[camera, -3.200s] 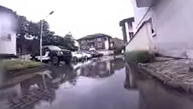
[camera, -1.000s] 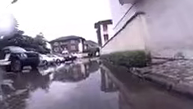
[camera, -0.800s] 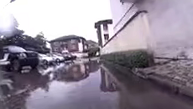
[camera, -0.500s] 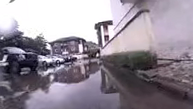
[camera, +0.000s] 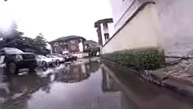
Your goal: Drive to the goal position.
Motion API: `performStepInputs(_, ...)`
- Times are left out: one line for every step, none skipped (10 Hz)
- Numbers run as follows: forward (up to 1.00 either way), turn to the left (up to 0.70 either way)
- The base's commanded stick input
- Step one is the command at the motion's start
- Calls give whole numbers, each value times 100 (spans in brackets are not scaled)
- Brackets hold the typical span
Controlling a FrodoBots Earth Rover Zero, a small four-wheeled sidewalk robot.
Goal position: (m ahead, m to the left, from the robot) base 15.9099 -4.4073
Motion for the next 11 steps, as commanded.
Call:
performStepInputs(70, 0)
performStepInputs(70, 0)
performStepInputs(70, 0)
performStepInputs(70, 0)
performStepInputs(70, 0)
performStepInputs(70, 0)
performStepInputs(70, 0)
performStepInputs(70, 0)
performStepInputs(70, 0)
performStepInputs(70, 0)
performStepInputs(70, 0)
